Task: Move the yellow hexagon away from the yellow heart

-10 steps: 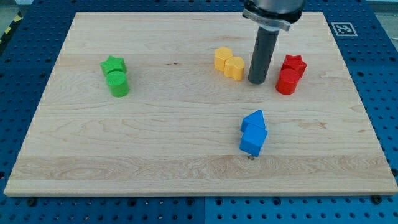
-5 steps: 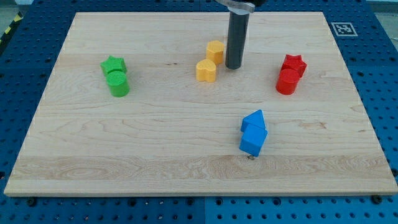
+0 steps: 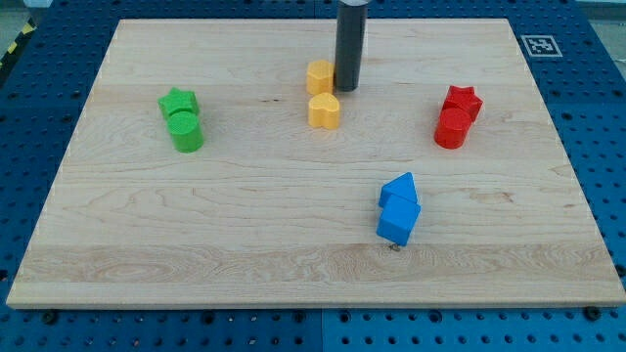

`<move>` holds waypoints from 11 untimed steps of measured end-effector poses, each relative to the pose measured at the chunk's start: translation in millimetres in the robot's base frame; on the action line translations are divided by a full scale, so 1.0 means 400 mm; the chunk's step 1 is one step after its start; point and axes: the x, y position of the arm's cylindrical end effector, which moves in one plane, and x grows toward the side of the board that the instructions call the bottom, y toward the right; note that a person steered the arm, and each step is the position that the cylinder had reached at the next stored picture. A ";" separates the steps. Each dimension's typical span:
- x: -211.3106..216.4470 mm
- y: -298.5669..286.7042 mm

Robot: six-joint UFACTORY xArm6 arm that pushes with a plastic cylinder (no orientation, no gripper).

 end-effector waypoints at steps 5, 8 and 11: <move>-0.032 -0.225; -0.130 -0.292; -0.149 -0.417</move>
